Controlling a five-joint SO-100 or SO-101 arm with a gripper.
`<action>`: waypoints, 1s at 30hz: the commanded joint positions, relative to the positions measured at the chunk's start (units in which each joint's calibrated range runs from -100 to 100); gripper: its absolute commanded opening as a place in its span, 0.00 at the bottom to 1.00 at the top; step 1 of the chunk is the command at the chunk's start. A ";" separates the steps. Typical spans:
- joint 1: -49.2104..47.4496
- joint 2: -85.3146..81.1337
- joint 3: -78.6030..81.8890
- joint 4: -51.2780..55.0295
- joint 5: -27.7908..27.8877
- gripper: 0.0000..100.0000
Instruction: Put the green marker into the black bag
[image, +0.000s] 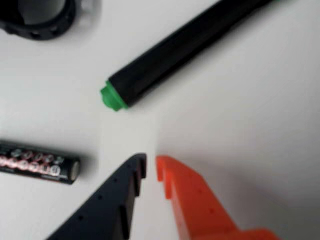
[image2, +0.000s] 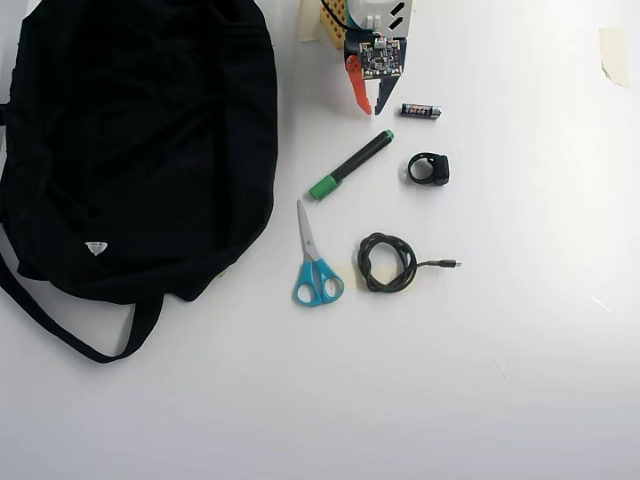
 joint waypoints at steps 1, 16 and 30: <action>-0.02 -1.00 1.17 2.06 0.25 0.02; -0.02 -1.00 1.17 2.06 0.25 0.02; -0.25 -0.75 1.17 -1.38 -0.27 0.02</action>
